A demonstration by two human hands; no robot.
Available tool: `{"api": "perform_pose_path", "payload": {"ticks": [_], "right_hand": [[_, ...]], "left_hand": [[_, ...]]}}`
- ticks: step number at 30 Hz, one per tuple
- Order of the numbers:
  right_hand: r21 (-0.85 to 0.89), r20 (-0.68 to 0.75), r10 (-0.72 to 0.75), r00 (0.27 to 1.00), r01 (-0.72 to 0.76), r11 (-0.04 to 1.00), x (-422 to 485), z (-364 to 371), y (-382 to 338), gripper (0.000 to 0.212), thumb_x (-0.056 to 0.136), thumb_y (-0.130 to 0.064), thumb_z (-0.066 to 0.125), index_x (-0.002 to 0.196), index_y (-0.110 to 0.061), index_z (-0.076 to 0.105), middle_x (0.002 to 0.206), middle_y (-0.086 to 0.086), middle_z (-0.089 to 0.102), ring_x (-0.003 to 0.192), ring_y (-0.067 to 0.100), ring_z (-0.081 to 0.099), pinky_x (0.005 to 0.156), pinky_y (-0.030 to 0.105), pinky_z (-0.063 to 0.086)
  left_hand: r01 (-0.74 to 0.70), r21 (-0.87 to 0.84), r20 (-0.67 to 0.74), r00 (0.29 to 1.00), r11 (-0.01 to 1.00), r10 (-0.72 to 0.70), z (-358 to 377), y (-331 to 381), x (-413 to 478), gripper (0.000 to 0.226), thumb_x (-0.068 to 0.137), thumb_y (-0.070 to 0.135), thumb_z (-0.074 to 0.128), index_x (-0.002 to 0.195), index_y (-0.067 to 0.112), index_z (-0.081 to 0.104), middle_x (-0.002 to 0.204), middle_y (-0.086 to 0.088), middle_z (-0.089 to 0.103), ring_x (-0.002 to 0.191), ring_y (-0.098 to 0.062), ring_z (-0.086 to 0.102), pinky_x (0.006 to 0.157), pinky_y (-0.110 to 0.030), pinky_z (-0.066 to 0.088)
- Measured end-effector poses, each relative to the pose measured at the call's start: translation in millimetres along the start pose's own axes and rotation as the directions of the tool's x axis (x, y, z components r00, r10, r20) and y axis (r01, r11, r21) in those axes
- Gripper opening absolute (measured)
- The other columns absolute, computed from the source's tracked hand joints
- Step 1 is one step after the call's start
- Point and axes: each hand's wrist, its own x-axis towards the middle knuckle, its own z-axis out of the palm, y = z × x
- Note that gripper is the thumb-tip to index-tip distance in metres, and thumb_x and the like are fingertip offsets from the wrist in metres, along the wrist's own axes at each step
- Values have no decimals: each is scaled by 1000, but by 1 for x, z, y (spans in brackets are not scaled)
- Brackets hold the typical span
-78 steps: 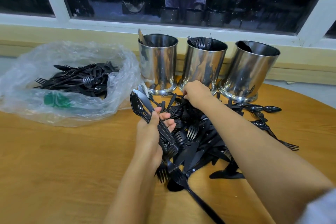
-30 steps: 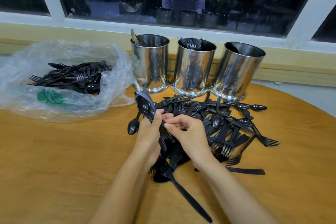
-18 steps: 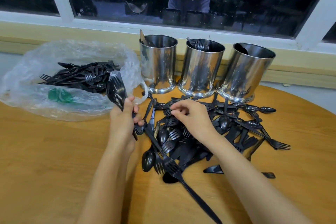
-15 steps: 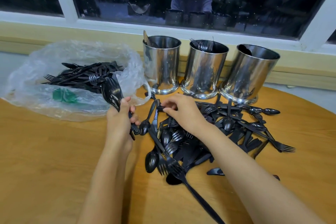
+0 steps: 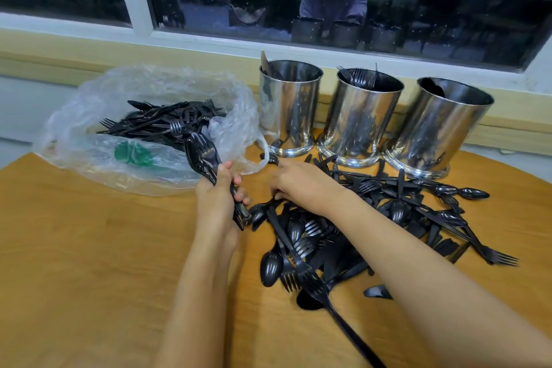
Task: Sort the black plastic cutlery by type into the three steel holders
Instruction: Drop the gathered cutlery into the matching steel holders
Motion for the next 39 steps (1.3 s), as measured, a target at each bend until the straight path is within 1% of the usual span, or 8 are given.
{"api": "perform_pose_path", "payload": {"ticks": [12,21,24,27,30,33,36,39], "right_hand": [[185,218,185,958,-227,956,-39,13,26,27,93,-7,48,90,-34,44,91,-8,49,94,21,39,86,36,39],[222,290,245,925,-314,923,-43,8,28,2,98,-27,54,99,-27,52,96,-1,44,101,26,31,87,40,34],[237,243,259,935,-316,918,-44,11,34,14,95,-38,56,84,-33,50,92,-4,51,100,24,35,96,44,32],[346,30,290,957,-282,895,-50,8,29,14,97,-35,53,86,-28,50,92,-9,51,98,15,36,94,34,26],[700,-210,438,874,-179,692,-59,-2,19,15,99,-27,50,88,-18,46,91,2,60,88,23,54,82,34,43],[903,-274,596,754,-12,430,-69,-15,11,9,101,-14,45,96,-7,45,73,0,59,58,14,55,57,27,47],[930,-226,688,689,-56,362,-82,-24,3,21,103,-27,42,95,-19,60,64,-15,49,52,0,41,57,18,31],[980,-65,720,691,-91,176,-97,-22,-5,32,105,-22,36,103,-38,64,73,-25,61,58,-6,47,66,16,35]], "left_hand": [[16,23,29,999,1000,-17,7,-3,-7,20,107,22,35,98,16,52,70,1,43,45,-5,36,47,-20,36],[21,33,35,999,999,-23,9,-4,-8,20,107,22,36,99,16,53,70,1,44,46,-6,37,47,-21,38],[28,32,38,999,999,-29,9,-5,-7,19,107,21,36,100,15,53,70,1,44,46,-6,38,45,-20,39],[33,31,41,999,999,-34,9,-6,-7,19,107,22,36,100,15,53,71,1,45,47,-6,38,45,-20,40],[35,27,57,998,999,-37,11,-8,-8,20,107,22,36,101,15,54,70,1,45,45,-6,39,45,-20,40],[59,32,84,995,998,-62,15,-12,-12,20,107,22,36,102,15,54,70,1,46,47,-7,39,47,-21,40],[110,22,133,985,994,-112,22,-18,-17,19,106,22,37,103,14,54,70,0,46,47,-8,39,46,-21,41],[182,-9,188,966,983,-177,30,-24,-23,19,106,21,38,107,11,53,68,0,47,47,-8,39,47,-22,41]]}}
